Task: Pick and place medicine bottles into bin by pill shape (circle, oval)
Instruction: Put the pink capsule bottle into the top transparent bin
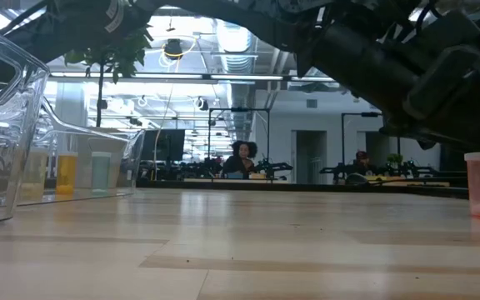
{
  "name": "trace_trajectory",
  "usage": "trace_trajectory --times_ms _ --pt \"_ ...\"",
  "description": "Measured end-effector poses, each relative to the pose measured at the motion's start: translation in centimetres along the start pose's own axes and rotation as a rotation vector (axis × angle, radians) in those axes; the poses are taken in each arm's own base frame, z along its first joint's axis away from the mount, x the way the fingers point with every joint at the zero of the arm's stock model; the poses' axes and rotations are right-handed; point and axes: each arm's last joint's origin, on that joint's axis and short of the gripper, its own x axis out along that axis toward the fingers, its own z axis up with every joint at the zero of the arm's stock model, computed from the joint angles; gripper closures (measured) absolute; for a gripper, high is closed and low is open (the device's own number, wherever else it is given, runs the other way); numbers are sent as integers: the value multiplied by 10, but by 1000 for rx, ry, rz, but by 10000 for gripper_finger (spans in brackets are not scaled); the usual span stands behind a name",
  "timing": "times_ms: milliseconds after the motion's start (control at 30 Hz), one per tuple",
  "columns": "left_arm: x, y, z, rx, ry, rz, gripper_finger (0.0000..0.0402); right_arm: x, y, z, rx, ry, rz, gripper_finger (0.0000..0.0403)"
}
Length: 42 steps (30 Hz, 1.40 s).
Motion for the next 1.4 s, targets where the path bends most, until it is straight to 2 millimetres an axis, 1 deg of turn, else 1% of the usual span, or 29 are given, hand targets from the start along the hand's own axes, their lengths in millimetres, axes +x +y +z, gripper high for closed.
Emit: trace_trajectory --times_ms 433,767,867,1100,1200,1300,1400 --pt "6 -1 -10 -4 27 0 191 0 0 0 0 1 0 178" --pt "7 -1 -8 12 22 -5 194 0 0 0 1 1 0 178" --pt "7 -1 -8 20 20 -6 209 0 0 0 1 2 0 178" --pt "7 0 -10 12 22 -33 272 0 0 0 1 1 0 178" --pt "7 0 -9 17 12 -28 291 0 0 0 1 1 0 178" --pt "7 0 -8 6 10 -28 297 0 0 0 1 1 0 178" --pt "6 0 -9 -26 18 -29 291 0 0 0 1 1 0 178"
